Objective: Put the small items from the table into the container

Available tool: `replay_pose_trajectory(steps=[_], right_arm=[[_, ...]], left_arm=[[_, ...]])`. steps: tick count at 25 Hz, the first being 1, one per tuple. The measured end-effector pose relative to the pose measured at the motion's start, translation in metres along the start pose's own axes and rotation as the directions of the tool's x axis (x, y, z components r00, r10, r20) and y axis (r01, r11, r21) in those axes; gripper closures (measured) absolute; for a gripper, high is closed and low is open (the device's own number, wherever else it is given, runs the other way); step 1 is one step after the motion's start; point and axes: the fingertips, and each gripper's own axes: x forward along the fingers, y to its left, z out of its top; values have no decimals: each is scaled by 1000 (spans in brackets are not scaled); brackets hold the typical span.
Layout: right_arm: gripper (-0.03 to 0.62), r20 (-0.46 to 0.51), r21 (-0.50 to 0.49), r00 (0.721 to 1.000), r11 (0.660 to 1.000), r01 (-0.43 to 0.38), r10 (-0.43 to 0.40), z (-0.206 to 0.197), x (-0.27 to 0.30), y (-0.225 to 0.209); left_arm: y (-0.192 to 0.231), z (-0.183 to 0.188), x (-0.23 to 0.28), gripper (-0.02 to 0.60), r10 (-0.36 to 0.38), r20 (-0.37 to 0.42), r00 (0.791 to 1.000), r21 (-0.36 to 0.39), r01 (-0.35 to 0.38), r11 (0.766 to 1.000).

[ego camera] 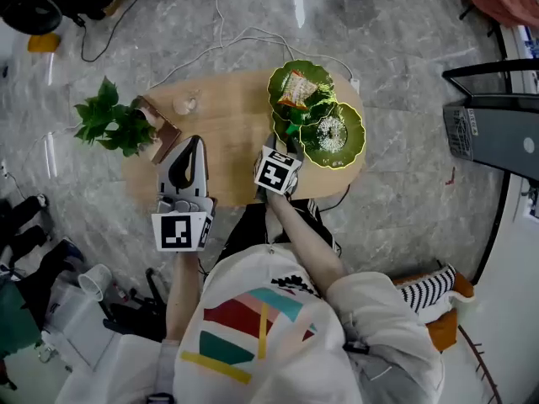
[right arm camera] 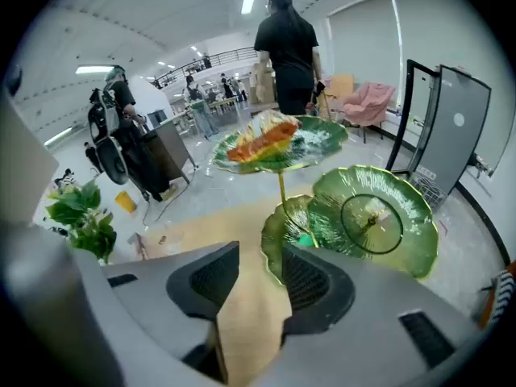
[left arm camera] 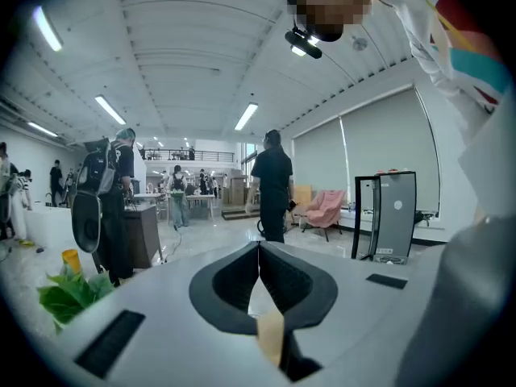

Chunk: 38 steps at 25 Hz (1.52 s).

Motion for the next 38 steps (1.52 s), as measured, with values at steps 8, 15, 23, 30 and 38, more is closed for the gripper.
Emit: replay_pose_trajectory(steps=[8, 15, 23, 30, 38], right_arm=[[582, 138, -475, 919, 839, -266, 370, 69, -99, 56], [582, 427, -589, 683, 756, -287, 592, 187, -211, 99], [582, 441, -660, 557, 675, -329, 704, 197, -260, 124], [582, 423, -717, 508, 620, -319, 751, 187, -277, 141], [582, 419, -728, 505, 611, -310, 755, 186, -279, 138]], left_arm=[[3, 48, -6, 574, 64, 141, 988, -13, -63, 998], [10, 97, -12, 574, 120, 259, 959, -22, -118, 993], [7, 134, -33, 574, 164, 332, 929, 5, -176, 984], [8, 132, -41, 574, 176, 311, 934, 45, -199, 979], [4, 140, -44, 574, 181, 311, 933, 75, -214, 974]])
